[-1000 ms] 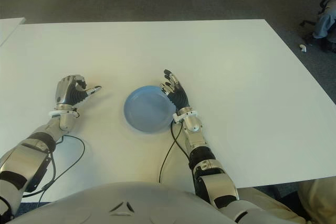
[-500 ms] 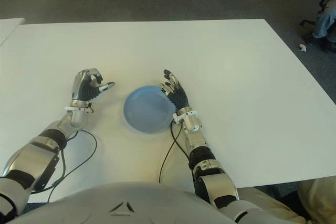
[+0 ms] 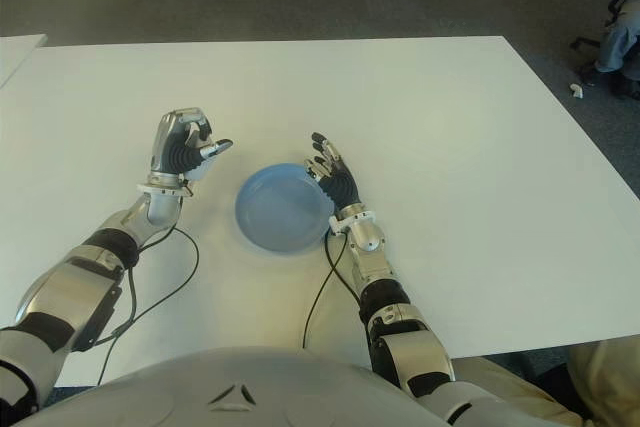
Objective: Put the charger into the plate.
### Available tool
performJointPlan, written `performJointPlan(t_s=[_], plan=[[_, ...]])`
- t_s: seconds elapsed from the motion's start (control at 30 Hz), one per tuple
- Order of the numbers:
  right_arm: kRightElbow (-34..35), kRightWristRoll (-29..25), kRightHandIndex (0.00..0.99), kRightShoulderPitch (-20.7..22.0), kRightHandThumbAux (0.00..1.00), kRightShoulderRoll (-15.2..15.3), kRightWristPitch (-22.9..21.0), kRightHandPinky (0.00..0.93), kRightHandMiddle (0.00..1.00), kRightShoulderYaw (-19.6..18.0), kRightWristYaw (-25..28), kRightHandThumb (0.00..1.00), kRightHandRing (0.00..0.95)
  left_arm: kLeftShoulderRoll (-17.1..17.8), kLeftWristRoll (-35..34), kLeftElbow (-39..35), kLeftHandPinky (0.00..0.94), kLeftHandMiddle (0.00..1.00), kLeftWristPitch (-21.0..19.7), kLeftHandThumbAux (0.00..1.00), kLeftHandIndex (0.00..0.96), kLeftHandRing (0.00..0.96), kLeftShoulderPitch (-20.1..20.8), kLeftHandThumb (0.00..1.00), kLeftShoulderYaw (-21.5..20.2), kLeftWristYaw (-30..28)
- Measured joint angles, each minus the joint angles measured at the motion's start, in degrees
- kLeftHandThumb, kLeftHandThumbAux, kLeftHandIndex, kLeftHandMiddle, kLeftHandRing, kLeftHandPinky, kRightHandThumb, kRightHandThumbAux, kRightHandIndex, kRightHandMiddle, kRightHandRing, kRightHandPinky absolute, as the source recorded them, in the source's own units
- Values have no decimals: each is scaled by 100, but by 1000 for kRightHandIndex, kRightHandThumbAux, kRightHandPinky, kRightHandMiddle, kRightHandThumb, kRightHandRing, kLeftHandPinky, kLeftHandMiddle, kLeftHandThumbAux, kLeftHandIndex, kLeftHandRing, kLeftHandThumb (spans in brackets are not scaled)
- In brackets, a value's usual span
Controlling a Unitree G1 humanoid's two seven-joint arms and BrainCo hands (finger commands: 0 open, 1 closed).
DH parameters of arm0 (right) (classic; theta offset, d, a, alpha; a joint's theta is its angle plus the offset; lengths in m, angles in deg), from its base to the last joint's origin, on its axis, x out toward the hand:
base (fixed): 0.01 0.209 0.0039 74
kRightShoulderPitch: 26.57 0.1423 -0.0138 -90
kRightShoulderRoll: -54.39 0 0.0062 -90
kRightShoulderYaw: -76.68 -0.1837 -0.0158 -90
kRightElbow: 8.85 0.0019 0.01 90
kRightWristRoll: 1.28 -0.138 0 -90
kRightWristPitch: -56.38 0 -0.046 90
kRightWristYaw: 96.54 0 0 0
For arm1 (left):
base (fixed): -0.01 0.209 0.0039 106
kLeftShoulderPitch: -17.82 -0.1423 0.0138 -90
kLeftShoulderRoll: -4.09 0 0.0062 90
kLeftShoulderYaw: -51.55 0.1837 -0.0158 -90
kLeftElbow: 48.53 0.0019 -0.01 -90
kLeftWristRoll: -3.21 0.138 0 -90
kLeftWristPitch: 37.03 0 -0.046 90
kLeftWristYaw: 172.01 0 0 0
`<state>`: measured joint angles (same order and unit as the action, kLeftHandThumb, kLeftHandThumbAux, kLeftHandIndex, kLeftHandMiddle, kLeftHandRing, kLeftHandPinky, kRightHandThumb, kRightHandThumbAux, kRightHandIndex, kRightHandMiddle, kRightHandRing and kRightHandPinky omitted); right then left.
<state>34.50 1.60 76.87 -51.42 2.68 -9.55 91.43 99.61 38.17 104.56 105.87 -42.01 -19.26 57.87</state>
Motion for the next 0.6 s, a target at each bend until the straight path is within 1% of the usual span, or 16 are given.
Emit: performJointPlan(t_s=[0.23,0.6], plan=[[0,0,26,0,582,-1,0,82,39,0,-1,113,39,-59,-2,-245,876,868,154,463,796,874,42,719,9,-97],[0,0,26,0,584,-6,0,71,34,0,-14,117,32,-216,-11,-334,881,871,477,501,802,876,45,709,11,-656]])
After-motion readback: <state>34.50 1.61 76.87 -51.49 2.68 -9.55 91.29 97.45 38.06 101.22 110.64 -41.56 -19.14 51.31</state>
